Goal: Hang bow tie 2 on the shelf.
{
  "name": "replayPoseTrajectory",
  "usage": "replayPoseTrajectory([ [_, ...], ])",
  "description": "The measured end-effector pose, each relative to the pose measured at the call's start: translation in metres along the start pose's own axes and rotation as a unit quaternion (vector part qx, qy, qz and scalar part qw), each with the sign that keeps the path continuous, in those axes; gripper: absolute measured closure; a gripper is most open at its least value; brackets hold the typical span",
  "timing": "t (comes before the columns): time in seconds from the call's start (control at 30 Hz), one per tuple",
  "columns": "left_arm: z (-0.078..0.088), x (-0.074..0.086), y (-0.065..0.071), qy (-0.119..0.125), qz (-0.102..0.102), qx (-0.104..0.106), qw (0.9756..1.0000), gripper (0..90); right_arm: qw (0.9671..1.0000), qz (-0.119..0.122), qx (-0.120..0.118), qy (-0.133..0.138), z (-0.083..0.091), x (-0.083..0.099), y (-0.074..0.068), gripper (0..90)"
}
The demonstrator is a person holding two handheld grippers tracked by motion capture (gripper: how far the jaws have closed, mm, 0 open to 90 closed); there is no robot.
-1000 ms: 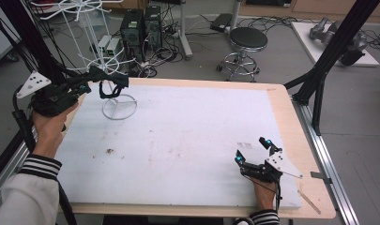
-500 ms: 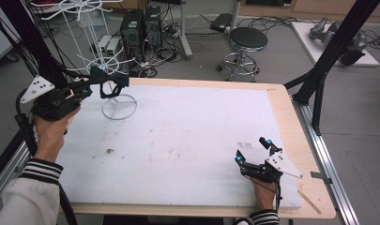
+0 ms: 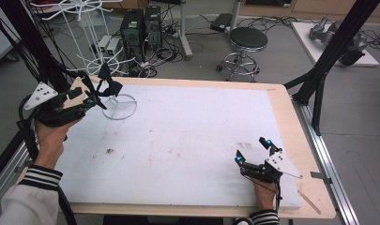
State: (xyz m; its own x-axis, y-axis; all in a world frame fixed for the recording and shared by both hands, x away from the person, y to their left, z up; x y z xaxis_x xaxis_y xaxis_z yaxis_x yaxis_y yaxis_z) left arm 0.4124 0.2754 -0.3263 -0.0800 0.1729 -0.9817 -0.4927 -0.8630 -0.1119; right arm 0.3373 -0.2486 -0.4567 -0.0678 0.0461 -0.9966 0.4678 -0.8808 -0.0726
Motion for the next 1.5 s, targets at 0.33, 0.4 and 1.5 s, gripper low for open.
replayPoseTrajectory([
  [0.33, 0.016, 0.001, 0.004, 0.024, -0.014, 0.019, 0.9994, 15.1, 1.0, -0.001, -0.002, 0.002, 0.0, 0.0, 0.0, 2.2],
  [0.4, 0.018, 0.004, 0.007, 0.029, -0.023, 0.024, 0.999, 15.0, 1.0, 0.0, -0.002, 0.001, 0.0, 0.0, 0.0, 2.2],
  [1.5, 0.033, 0.114, 0.08, 0.112, -0.009, 0.073, 0.991, 13.4, 1.0, 0.003, 0.004, 0.006, 0.001, 0.0, -0.001, 2.2],
])
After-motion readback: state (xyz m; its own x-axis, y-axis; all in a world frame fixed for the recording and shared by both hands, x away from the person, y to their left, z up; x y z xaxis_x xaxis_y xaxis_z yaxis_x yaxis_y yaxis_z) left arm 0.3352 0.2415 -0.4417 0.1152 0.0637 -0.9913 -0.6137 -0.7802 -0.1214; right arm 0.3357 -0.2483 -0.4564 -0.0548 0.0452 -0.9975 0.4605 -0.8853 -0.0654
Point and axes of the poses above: each handheld gripper's, and its own axes: z roughly backward along the jaws, x roughly out of its underside, y roughly to its right, the point moved 8 cm from there along -z, roughly forward along the jaws, and after that the axes turned 6 degrees about -z, right-handed, at the moved point
